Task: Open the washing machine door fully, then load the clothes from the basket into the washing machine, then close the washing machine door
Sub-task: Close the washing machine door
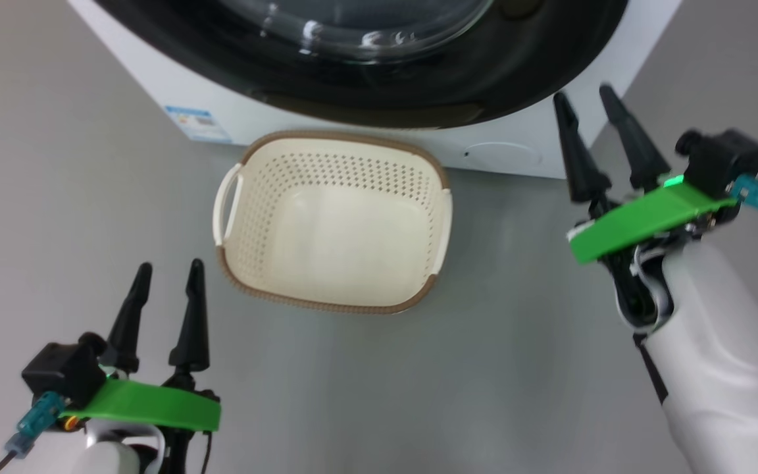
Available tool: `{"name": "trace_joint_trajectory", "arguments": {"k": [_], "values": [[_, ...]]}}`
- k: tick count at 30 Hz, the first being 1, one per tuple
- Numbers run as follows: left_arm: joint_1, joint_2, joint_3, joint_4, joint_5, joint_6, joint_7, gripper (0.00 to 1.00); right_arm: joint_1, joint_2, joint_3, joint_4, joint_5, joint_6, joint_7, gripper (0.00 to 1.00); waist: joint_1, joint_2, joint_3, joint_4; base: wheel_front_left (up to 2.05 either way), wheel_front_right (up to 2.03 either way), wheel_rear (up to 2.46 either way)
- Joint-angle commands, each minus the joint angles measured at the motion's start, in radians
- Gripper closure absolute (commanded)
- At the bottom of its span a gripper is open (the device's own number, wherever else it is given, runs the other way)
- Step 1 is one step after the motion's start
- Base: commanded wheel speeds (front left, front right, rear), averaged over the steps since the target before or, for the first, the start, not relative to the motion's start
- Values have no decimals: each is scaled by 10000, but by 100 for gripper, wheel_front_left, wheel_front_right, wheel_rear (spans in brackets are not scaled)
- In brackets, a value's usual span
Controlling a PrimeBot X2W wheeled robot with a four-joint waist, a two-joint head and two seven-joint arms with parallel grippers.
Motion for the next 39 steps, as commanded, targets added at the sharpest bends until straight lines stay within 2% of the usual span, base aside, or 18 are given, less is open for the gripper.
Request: {"name": "trace_joint_trajectory", "arguments": {"k": [1, 11, 23, 39], "values": [[132, 377, 444, -56, 104, -17, -63, 0, 473, 197, 199, -283, 24, 14, -46, 0, 0, 0, -431, -460, 0, 0, 0], [395, 840, 828, 480, 229, -17, -63, 0, 1844, 178, -1, -391, -1, 14, -46, 0, 0, 0, -1085, -1448, 0, 0, 0], [577, 1102, 1147, 807, 153, -17, -63, 0, 2903, 55, -324, -624, -37, 14, -46, 0, 0, 0, -1488, -2326, 0, 0, 0], [1248, 1262, 1467, 842, 404, -17, -63, 0, 4165, -236, -843, -672, -53, 14, -46, 0, 0, 0, -2056, -3103, 0, 0, 0]]}}
